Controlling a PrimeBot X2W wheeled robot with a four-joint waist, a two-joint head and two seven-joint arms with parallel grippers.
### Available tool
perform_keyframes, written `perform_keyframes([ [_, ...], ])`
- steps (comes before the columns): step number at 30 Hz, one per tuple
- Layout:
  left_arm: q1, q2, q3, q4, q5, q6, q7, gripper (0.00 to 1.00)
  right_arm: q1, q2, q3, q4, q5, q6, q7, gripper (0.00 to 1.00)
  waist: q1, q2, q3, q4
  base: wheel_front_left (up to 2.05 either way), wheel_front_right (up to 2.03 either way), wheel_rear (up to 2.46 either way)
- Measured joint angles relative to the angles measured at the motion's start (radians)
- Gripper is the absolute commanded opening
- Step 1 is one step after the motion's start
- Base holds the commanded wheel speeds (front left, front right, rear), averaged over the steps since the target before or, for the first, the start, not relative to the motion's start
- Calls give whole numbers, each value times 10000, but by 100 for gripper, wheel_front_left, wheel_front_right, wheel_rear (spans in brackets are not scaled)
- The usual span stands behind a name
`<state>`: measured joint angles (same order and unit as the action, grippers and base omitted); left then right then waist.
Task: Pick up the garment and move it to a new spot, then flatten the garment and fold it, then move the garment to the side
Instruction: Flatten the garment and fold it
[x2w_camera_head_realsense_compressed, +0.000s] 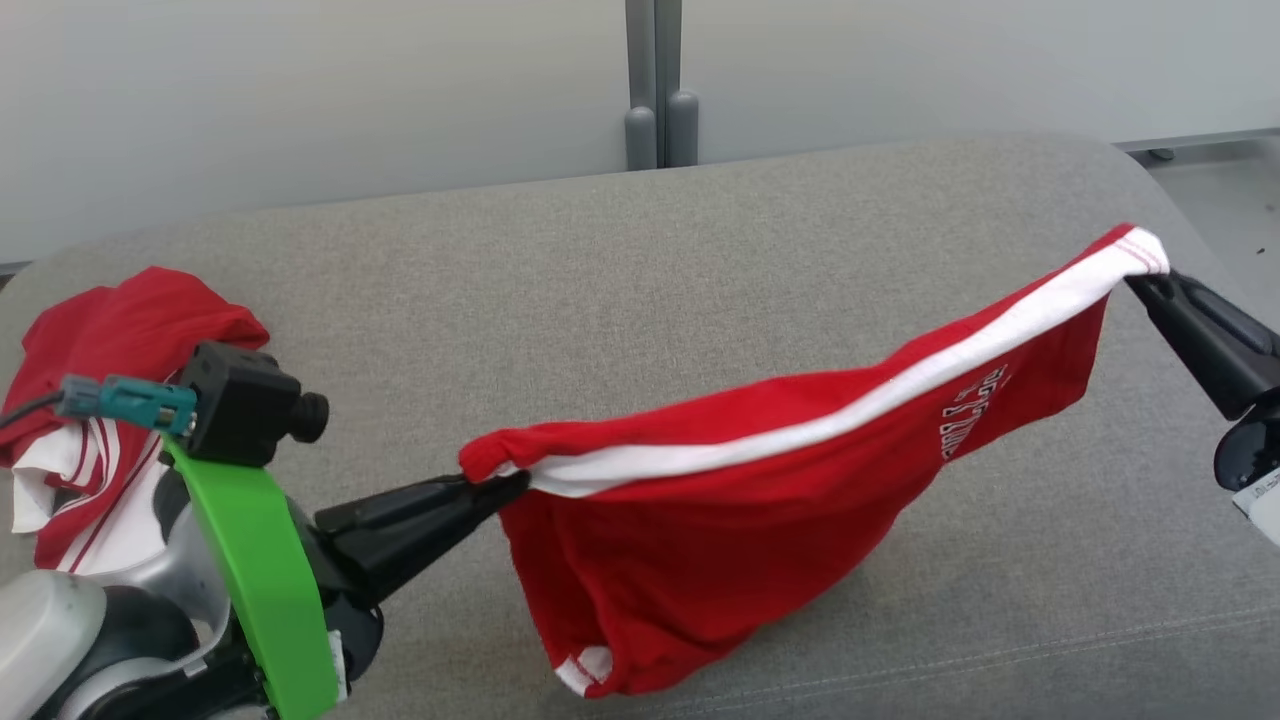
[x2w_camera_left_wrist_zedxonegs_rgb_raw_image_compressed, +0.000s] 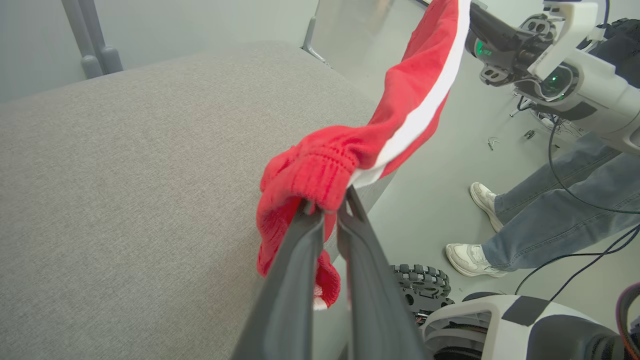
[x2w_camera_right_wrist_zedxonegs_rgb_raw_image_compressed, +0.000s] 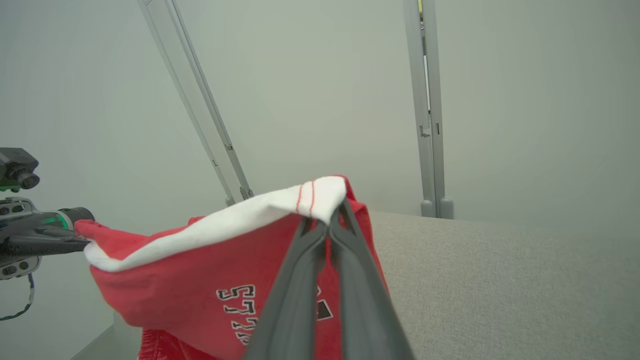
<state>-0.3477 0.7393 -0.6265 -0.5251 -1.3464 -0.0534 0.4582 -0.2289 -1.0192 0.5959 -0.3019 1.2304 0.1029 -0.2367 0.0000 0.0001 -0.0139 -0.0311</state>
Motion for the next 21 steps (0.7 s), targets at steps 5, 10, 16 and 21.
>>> perform_keyframes([
  [5,-3,219,293,1005,-318,924,401,0,39,221,477,113,656,10,892,0,0,0,545,-26,0,0,0],
  [10,-491,-65,-4,2926,-477,1513,1129,0,-1358,1996,1087,884,949,-370,1965,0,0,0,1184,-19,0,0,0],
  [16,-2876,-1281,-159,4924,1229,1524,928,0,-4467,4637,554,2909,1264,-2130,2387,0,0,0,1996,86,0,0,0],
  [21,-5384,-2953,391,5653,2748,1553,-646,0,-7697,5423,-663,4358,94,-2619,1747,0,0,0,2683,263,0,0,0],
])
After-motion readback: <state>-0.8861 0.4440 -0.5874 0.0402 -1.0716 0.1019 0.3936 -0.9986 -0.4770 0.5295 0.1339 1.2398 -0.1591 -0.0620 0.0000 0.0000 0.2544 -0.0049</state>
